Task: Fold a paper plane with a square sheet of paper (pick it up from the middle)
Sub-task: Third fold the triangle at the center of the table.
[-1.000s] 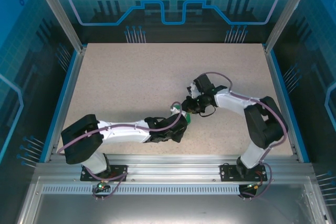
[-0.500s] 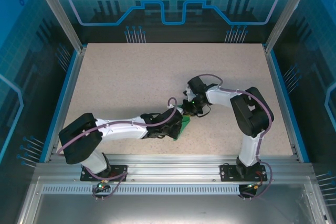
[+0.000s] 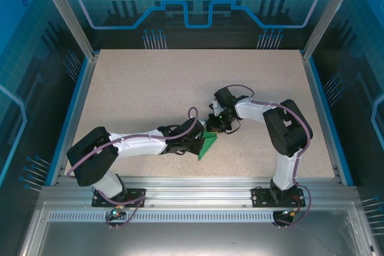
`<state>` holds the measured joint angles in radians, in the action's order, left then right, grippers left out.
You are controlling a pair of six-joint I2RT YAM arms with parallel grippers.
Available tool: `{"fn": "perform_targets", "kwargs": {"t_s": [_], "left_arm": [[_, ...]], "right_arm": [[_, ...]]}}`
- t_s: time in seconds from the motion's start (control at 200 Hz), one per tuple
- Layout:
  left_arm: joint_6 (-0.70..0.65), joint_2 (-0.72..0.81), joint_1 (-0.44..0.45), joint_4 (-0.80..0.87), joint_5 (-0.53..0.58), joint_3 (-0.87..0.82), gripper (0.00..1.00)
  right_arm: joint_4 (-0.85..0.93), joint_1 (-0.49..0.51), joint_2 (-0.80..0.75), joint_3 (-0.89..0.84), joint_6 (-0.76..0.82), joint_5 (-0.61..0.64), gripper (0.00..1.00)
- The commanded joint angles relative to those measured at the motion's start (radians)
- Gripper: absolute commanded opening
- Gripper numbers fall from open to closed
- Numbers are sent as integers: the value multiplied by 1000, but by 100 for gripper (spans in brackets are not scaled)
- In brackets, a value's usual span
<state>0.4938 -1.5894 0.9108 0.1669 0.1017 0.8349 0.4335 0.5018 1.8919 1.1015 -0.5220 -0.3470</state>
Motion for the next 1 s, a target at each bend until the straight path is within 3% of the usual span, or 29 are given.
{"fn": "perform_targets", "kwargs": {"t_s": [0.0,0.995], "left_arm": [[-20,-16,-19,-25,-31,-14,0],[-32,-78,-46,-66,-45,-25,1]], "right_arm": [[33,21,27,1,11,26,14],[35,23,-16,5,-1,1,17]]}}
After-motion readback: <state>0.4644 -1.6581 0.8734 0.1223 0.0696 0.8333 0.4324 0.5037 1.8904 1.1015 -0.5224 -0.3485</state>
